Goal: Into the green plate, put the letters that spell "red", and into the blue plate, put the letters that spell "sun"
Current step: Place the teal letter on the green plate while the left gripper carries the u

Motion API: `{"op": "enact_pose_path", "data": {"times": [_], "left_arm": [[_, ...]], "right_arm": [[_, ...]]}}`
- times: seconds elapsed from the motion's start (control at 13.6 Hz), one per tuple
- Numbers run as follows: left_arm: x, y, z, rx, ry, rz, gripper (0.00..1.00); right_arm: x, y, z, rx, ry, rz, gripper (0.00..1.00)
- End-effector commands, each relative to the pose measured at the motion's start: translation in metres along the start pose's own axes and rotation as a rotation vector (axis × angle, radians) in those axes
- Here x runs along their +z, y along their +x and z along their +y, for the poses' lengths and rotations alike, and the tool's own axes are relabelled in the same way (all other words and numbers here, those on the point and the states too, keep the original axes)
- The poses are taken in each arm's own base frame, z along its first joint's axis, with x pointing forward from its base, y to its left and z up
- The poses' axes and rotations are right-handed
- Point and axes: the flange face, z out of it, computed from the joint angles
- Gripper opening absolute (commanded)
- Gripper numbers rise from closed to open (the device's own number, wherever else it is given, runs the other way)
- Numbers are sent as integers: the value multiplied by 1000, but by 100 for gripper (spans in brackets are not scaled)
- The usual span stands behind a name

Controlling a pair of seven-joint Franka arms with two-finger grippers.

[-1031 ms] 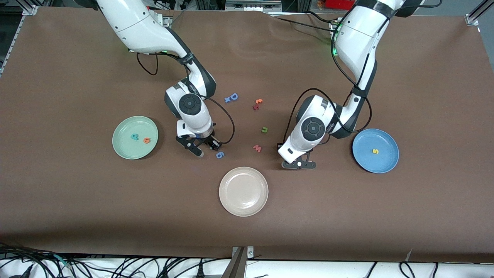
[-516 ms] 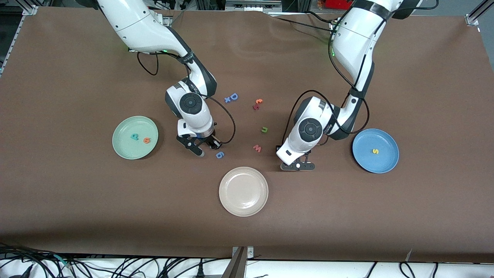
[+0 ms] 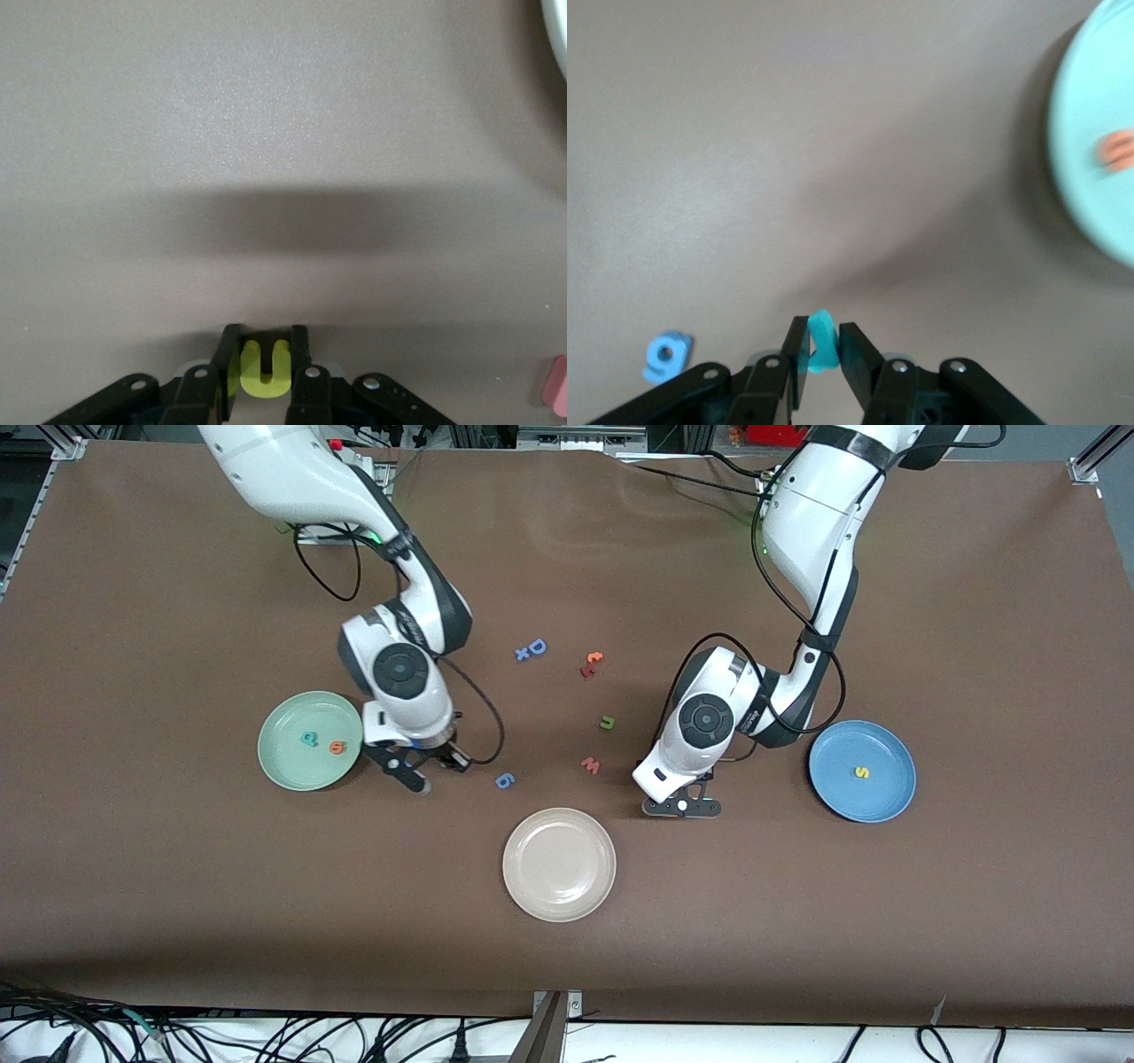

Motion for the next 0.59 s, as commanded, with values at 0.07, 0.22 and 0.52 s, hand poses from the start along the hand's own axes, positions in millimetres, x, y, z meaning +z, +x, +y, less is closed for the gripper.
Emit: {"op": "enact_pose_path", "data": {"times": [0.07,0.22,0.52], "left_arm": [[0,4,3,3,26,16,20],[0,4,3,3,26,16,15],[-26,10,-4,-1,15,31,5]], "right_arm": [[-63,47,74,-113,-54,-118,0],[-57,74,113,-170,-95,-146,0],[0,108,173,-236,-89,-122,0]]}}
